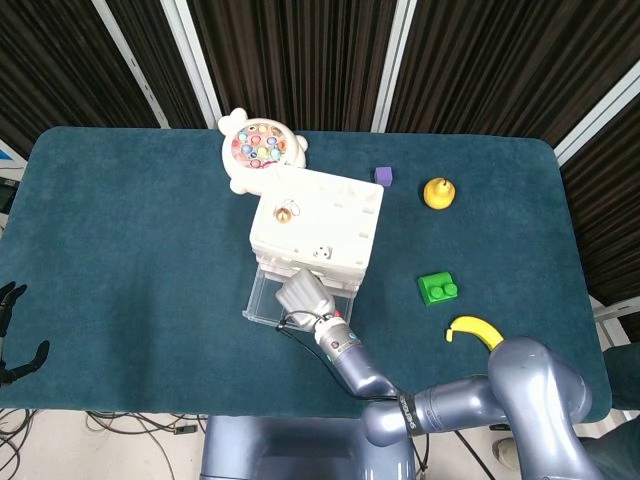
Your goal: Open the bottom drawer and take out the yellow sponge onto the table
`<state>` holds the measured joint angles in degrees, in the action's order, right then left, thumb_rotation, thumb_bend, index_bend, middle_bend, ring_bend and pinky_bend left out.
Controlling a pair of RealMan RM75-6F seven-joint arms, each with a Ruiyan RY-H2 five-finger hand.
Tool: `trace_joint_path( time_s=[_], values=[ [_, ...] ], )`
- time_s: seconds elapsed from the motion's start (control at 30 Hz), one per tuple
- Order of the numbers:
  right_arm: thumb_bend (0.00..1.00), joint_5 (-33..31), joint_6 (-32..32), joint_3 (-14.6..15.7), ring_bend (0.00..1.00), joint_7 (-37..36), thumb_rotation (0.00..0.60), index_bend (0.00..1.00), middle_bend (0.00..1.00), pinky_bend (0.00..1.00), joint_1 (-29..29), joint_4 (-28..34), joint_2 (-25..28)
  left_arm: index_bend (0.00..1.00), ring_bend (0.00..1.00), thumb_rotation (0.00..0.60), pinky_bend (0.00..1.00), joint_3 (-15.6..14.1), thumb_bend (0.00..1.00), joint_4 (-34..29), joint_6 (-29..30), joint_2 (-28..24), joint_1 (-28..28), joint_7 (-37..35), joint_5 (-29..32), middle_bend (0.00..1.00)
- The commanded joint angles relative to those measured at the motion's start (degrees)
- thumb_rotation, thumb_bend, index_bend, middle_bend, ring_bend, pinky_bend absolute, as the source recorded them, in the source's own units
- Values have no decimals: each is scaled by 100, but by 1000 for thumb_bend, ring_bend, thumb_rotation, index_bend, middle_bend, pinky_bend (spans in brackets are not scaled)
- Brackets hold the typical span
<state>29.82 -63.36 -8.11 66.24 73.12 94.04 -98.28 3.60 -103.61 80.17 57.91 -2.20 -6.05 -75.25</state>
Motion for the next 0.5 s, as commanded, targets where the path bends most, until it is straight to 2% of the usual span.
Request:
trace_joint_path(
  time_s=[0.03,0.5],
  values=[
    [235,21,-17,-5,1000,-23,600,548,1000,1000,-8,9,11,34,0,600,15,0,360,-2,-4,-3,0,-4,6,0],
    [271,183,-16,-12,1000,-206,600,555,1000,1000,-67,216,172,34,0,600,14,8,360,0,9,3,0,10,18,0]
  ],
)
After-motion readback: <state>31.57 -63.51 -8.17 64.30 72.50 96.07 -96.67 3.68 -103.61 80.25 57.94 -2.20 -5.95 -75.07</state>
